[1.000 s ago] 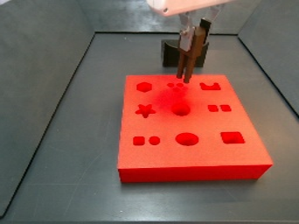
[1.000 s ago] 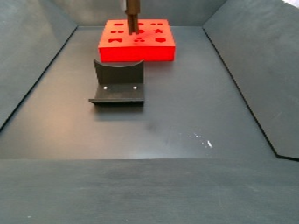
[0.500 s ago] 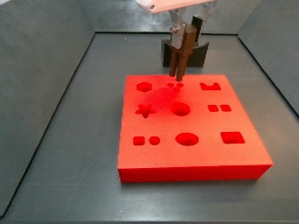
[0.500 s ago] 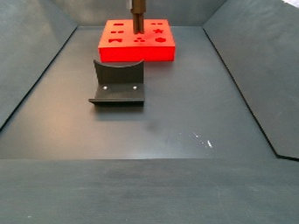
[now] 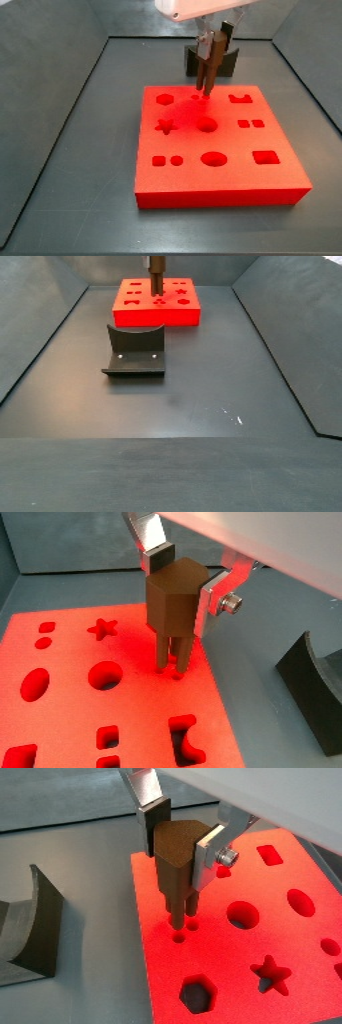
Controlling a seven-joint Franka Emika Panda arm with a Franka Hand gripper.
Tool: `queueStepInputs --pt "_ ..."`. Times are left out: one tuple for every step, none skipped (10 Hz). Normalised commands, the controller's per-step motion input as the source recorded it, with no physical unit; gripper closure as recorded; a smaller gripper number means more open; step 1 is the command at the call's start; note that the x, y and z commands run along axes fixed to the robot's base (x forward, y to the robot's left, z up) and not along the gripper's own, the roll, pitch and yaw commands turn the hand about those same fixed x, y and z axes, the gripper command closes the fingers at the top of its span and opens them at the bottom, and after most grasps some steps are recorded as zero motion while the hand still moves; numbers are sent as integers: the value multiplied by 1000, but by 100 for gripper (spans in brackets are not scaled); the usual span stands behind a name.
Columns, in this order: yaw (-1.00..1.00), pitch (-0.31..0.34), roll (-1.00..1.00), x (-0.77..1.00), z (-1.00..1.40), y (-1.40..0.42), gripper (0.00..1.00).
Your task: Insert the 3 prong object.
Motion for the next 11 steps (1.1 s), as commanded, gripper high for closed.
queueStepInputs --pt "0 -91 24 -103 0 0 100" --pt "0 -43 0 -20 -31 0 100" --pt "0 -51 0 0 -117 0 100" --pt "0 -54 0 0 -206 0 100" --pt "0 -59 0 0 -254 0 100" --pt "0 -61 7 0 -263 0 100" --pt "0 -60 13 0 -246 0 100" --pt "0 -54 27 0 -260 0 100" --pt "0 -51 29 0 -260 0 100" --pt "0 -49 41 0 -263 0 100" --pt "0 -44 57 0 -280 0 100"
